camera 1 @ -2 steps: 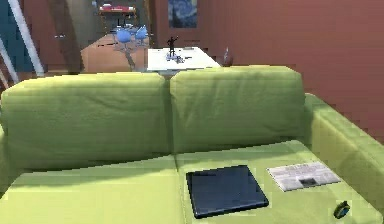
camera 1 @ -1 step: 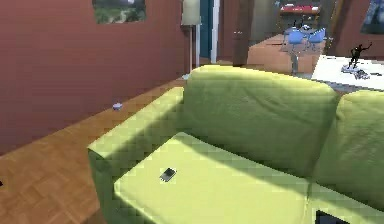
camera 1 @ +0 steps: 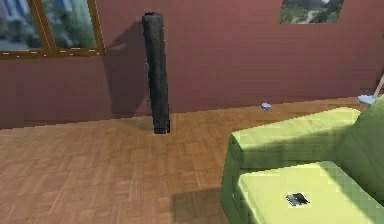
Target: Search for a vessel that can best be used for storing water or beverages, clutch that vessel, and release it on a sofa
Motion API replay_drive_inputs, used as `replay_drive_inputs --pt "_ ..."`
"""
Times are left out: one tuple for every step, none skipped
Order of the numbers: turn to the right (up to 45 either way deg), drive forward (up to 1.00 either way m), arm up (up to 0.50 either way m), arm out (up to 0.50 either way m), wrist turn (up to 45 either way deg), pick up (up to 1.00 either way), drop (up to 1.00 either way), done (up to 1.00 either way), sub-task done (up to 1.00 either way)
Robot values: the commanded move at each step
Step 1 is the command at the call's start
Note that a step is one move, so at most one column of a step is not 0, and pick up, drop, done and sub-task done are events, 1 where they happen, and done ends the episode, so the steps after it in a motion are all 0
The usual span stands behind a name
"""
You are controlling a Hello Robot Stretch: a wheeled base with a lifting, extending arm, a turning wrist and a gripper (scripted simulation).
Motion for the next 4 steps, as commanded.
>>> replay_drive_inputs --pt "-12.0 0.0 0.0 0.0 0.0 0.0 0.0 0.0 0.0" --pt "0.0 0.0 0.0 0.48 0.0 0.0 0.0 0.0 0.0" --pt "0.0 0.0 0.0 0.0 45.0 0.0 0.0 0.0 0.0" --pt "0.0 0.0 0.0 0.0 45.0 0.0 0.0 0.0 0.0"
